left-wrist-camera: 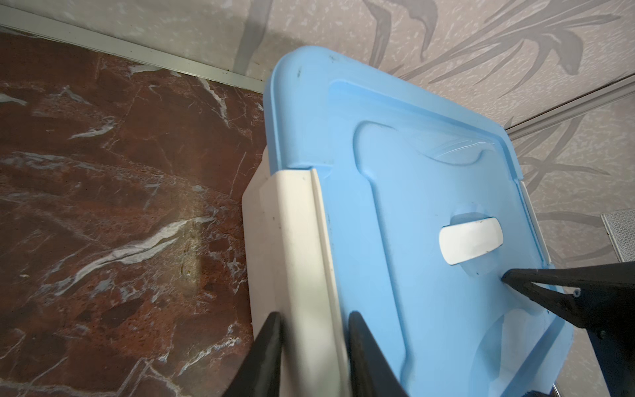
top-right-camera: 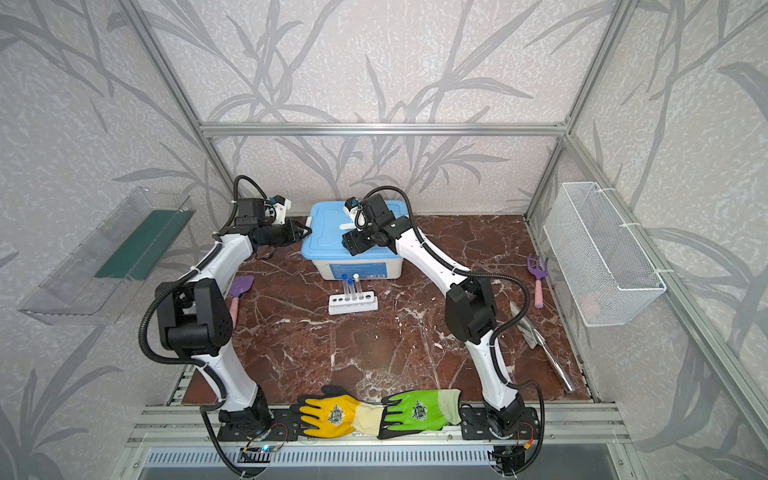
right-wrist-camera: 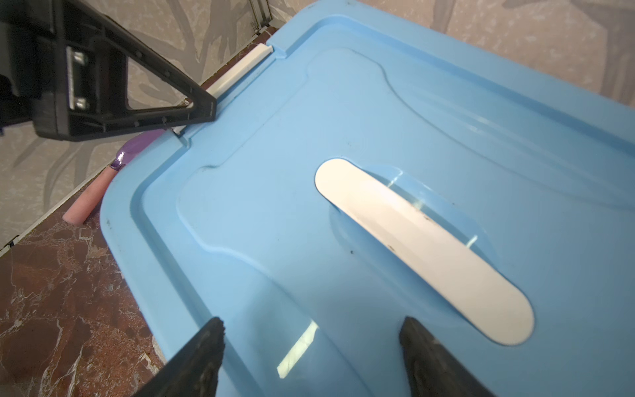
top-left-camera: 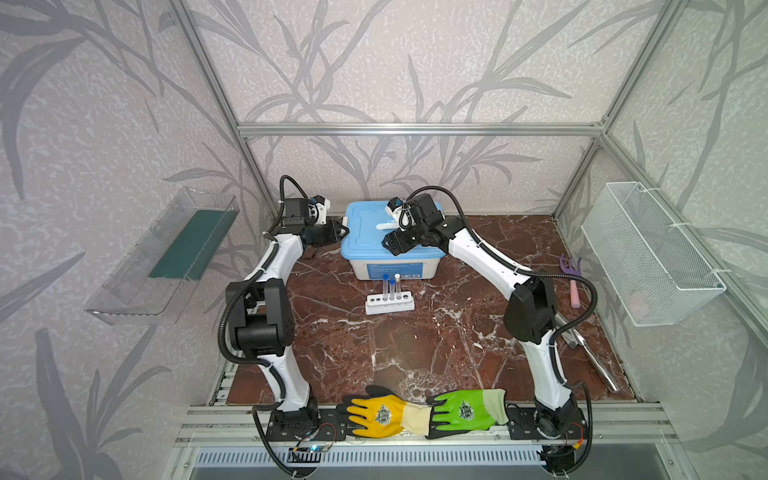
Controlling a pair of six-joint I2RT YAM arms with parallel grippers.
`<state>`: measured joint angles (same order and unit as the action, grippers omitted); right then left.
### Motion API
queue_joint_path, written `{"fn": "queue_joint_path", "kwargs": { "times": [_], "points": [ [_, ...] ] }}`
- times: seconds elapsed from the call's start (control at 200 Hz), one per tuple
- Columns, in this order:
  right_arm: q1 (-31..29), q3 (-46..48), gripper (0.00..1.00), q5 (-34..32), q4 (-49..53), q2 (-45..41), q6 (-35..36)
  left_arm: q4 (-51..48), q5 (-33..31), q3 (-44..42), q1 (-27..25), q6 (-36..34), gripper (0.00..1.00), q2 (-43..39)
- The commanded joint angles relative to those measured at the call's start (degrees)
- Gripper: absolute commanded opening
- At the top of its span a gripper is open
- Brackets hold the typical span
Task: Organize the chemistry lab equipment
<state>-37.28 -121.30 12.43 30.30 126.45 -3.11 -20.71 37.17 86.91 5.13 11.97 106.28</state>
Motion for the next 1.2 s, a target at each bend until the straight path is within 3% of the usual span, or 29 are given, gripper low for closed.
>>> {"fn": "queue_joint_path", "kwargs": {
  "times": [0.0, 0.795, 1.195],
  "points": [
    [0.1, 1.8, 0.8, -0.2, 3.8, 2.0, -0.7, -3.3, -2.4, 0.5, -0.5, -1.5, 0.3, 0.2],
    [0.8, 4.4, 0.8, 0.7, 2.2, 1.7, -1.6, -10.2, -11.2, 5.7, -4.5, -5.4, 0.31, 0.8],
    [2.0, 3.8, 0.8, 1.5, 2.1, 0.9, -2.1, -7.8, -10.5, 6.5, -4.6, -4.2, 0.54, -3.1]
  ]
}}
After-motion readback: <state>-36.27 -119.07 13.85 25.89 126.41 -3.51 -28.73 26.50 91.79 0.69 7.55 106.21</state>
